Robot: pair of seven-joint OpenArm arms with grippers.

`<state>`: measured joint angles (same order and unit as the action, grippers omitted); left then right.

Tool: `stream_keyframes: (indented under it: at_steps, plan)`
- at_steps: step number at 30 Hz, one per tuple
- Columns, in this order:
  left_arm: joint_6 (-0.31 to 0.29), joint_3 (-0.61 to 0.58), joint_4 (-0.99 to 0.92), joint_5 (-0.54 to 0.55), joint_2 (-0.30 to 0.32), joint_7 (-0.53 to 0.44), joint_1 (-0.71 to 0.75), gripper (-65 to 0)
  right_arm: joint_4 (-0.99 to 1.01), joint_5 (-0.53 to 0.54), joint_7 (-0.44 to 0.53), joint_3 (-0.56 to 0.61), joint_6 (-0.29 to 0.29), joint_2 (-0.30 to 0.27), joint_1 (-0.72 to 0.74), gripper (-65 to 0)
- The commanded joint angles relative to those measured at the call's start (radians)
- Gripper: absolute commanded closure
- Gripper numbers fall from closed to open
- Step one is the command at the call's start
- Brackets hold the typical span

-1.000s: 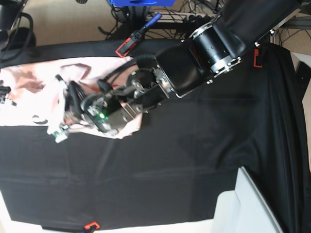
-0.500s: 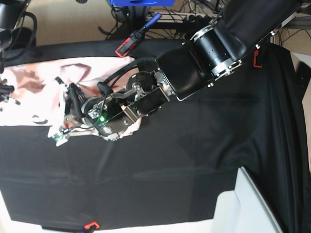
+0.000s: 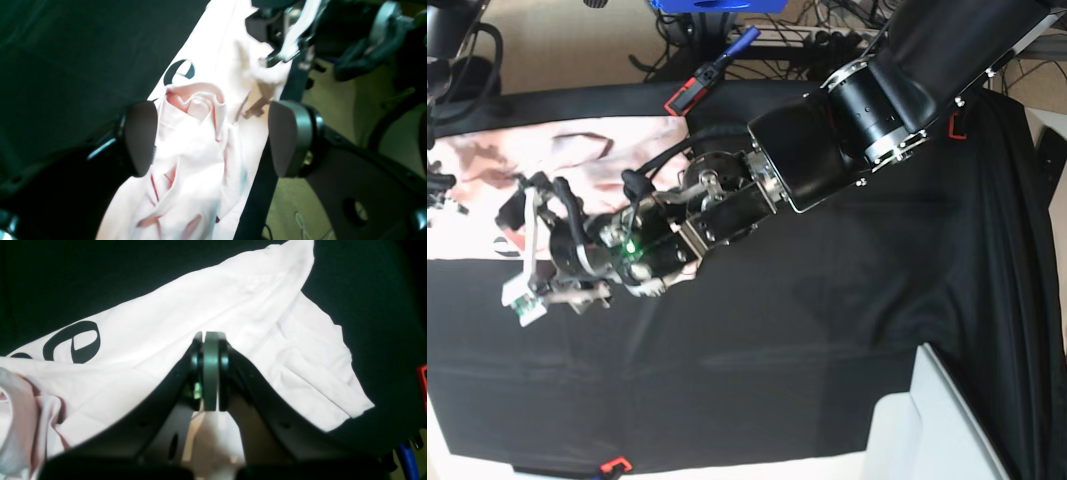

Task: Fold the T-shirt properly
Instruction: 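Lift the corner with the left gripper and fold it toward the right gripper, then release the folded fabric and raise the left gripper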

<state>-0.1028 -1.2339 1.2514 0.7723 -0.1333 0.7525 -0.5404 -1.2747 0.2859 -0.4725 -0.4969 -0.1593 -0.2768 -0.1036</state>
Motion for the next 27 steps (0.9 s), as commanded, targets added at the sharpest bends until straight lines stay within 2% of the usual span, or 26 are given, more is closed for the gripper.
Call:
stream_keyframes:
  at_steps: [1, 4, 9, 10, 11, 12, 15, 19, 24, 27]
  plan:
    - [-0.008, -0.019, 0.037, 0.009, -0.024, -0.023, -0.016, -50.6, -0.015, 0.005, 0.021, -0.006, 0.000, -0.020, 0.009, 0.0]
    - [-0.008, -0.016, 0.078, 0.009, -0.024, -0.023, -0.024, -50.4, -0.015, 0.005, 0.021, -0.006, 0.000, -0.020, 0.011, 0.0]
    - [-0.002, 0.181, 0.084, 0.011, -0.019, -0.004, -0.010, -50.1, -0.015, 0.005, 0.021, -0.006, 0.000, -0.020, 0.011, 0.0]
    - [-0.002, 0.210, 0.092, 0.009, 0.005, 0.015, 0.009, -48.5, -0.015, 0.005, 0.021, -0.007, 0.000, -0.020, 0.011, 0.0]
    - [-0.002, 0.237, 0.097, 0.009, 0.028, 0.037, 0.027, -42.7, -0.015, 0.005, 0.021, -0.009, 0.000, -0.020, 0.011, 0.0]
    - [-0.002, 0.257, 0.104, 0.009, 0.045, 0.049, 0.039, -34.1, -0.015, 0.005, 0.021, -0.009, 0.000, -0.020, 0.011, 0.0]
    - [-0.001, 0.316, 0.106, 0.009, 0.100, 0.063, 0.095, 0.0, -0.015, 0.005, 0.021, -0.009, -0.001, -0.020, 0.009, 0.0]
    - [-0.001, 0.363, 0.106, 0.009, 0.146, 0.063, 0.177, 0.0, -0.015, 0.005, 0.024, -0.006, -0.003, -0.020, 0.009, 0.0]
    - [-0.001, 0.363, 0.075, 0.008, 0.156, 0.063, 0.219, 0.0, -0.024, 0.006, 0.024, -0.010, -0.003, -0.020, 0.017, 0.0]
    - [-0.001, 0.340, -0.019, 0.008, 0.139, 0.063, 0.214, 0.0, -0.043, 0.011, 0.024, -0.010, -0.003, -0.023, 0.018, 0.0]
